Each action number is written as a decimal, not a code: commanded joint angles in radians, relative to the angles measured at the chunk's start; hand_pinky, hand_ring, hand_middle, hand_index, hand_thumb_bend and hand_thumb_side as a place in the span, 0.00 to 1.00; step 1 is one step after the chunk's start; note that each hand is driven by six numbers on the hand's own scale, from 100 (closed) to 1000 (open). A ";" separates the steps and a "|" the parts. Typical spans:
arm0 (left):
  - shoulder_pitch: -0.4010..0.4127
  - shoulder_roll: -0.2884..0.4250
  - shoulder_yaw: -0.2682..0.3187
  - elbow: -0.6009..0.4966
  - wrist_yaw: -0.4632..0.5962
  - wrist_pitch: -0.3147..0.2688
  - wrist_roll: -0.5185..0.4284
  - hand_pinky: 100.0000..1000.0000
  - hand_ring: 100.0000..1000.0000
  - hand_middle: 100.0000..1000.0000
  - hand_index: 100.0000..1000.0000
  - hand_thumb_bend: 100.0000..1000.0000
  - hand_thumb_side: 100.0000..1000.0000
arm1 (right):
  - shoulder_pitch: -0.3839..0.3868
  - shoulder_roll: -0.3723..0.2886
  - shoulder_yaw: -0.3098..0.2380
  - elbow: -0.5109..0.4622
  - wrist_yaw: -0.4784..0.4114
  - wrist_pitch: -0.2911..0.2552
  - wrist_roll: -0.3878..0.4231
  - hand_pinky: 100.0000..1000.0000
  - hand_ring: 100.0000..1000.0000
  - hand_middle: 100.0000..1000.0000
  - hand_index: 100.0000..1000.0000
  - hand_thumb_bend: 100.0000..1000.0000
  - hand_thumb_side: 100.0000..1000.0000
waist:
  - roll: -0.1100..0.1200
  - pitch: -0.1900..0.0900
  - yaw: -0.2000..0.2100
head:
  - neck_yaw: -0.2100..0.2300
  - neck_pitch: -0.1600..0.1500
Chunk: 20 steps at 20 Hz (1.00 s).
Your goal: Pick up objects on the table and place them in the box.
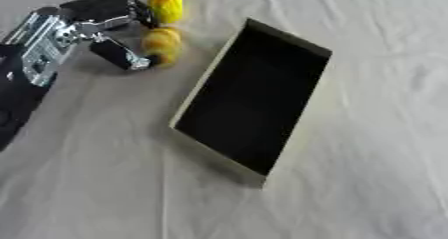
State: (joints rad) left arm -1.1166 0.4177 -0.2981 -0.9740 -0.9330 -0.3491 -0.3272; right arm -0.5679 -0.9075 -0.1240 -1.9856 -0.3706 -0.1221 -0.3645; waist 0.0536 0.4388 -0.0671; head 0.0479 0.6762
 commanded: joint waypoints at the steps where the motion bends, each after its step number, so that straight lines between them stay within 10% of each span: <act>1: -0.002 0.007 0.003 0.018 -0.042 0.004 0.045 0.68 0.62 0.52 0.64 0.18 0.15 | 0.000 -0.014 -0.019 -0.014 -0.011 0.001 -0.007 0.86 0.77 0.74 0.76 0.00 0.44 | -0.007 -0.017 -0.002 | 0.004 -0.003; 5: -0.002 0.009 -0.003 0.007 -0.020 0.005 0.049 0.68 0.61 0.52 0.64 0.00 0.03 | 0.014 -0.013 -0.022 -0.014 -0.015 0.008 -0.012 0.86 0.77 0.74 0.76 0.00 0.45 | -0.007 -0.021 0.001 | 0.000 0.005; 20: -0.016 0.100 -0.037 -0.414 0.233 0.116 -0.185 0.68 0.62 0.54 0.66 0.00 0.00 | 0.047 -0.040 -0.041 -0.014 -0.003 -0.001 -0.035 0.86 0.77 0.74 0.76 0.00 0.42 | -0.007 -0.049 0.033 | -0.035 0.027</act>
State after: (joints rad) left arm -1.1098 0.4829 -0.3413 -1.3391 -0.7237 -0.2426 -0.4908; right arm -0.5153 -0.9053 -0.1476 -1.9856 -0.3783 -0.1213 -0.3953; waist 0.0530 0.4201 -0.0346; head 0.0170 0.6975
